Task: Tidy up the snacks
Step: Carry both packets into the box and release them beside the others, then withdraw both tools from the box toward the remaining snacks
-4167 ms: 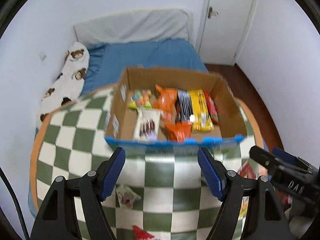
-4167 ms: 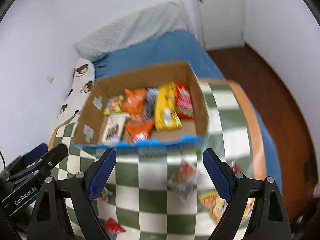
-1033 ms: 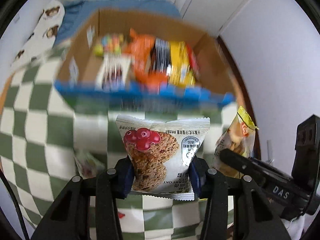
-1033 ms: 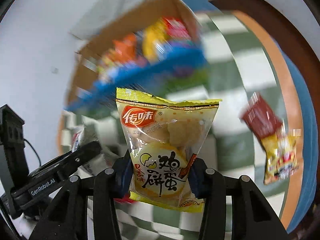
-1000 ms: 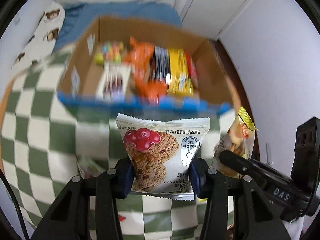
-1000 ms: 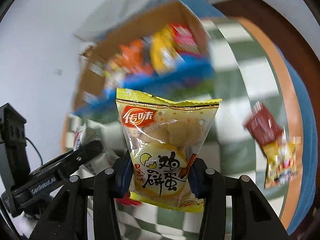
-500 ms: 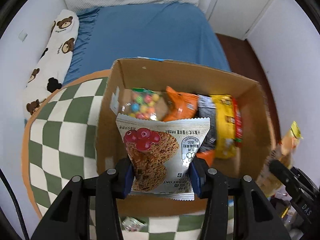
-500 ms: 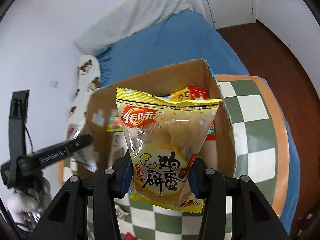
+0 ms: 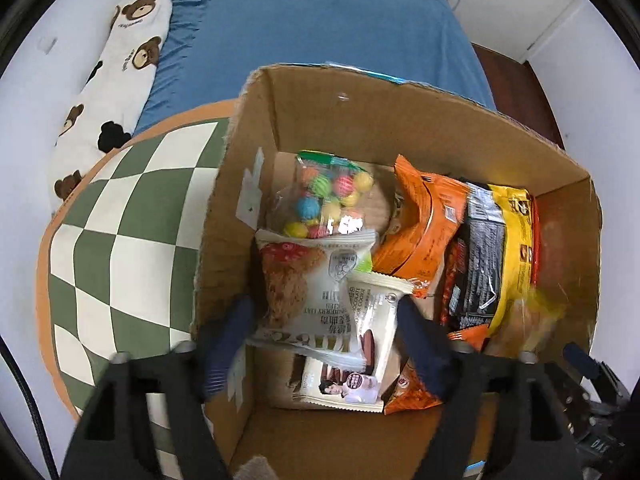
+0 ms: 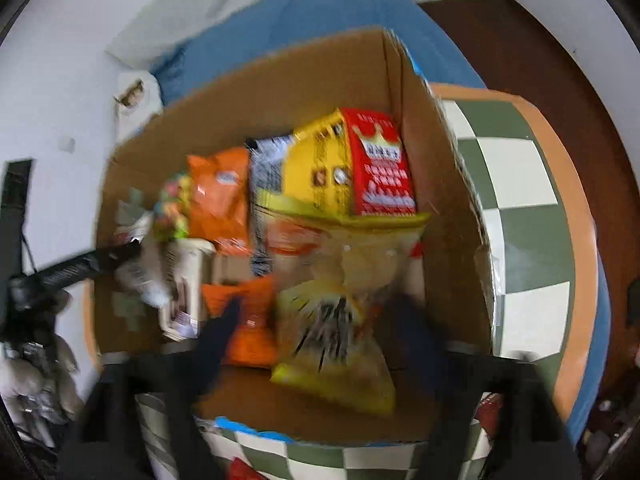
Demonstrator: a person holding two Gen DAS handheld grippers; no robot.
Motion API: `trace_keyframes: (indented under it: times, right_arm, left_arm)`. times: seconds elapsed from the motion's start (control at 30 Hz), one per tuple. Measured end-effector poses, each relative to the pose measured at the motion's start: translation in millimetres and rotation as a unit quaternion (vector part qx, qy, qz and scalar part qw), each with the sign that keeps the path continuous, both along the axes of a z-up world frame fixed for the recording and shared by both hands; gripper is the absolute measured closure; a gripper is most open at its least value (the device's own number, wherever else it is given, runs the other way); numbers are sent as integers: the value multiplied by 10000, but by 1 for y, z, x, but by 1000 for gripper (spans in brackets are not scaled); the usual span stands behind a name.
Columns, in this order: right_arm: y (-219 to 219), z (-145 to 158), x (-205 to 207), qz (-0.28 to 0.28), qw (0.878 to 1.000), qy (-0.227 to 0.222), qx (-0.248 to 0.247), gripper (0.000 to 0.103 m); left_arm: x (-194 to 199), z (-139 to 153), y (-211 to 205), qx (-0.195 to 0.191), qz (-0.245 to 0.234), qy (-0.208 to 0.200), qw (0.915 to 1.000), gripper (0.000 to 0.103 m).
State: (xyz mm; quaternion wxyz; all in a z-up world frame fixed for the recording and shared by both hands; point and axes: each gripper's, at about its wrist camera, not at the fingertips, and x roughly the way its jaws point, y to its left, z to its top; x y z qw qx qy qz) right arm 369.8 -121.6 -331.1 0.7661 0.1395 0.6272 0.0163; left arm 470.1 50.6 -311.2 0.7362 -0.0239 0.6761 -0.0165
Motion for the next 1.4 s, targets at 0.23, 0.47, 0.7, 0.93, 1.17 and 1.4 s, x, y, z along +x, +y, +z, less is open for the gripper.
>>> trace_keyframes:
  times: [0.23,0.47,0.7,0.93,1.17,1.4]
  right_arm:
    - [5,-11,1,92,9998,126,-95,8]
    - [13,-3,-4,133,9997,13,-217,8]
    - [21,23,-25,242,9962,-472,-687,8]
    - [23,53,-57,208,9908,-990,-901,8]
    - [30,86,-94,265,9812,-1543,-1128,8]
    - [35,115,-135,227,9721,-2005,-1198,8]
  left_arm:
    - [-8,3,-4,-43,-81,-76,9999,22]
    - [-31,21,-16,22,-228,-446,9987,22]
    - [-73,52,-33,109,-396,-1122,9928,22]
    - [-114,88,-34,78,-353,-1713,9846,22]
    - [-153,114,-40,22,-410,-2087,9771,22]
    - [-190,135,-46,98,-461,-2445,9685,22]
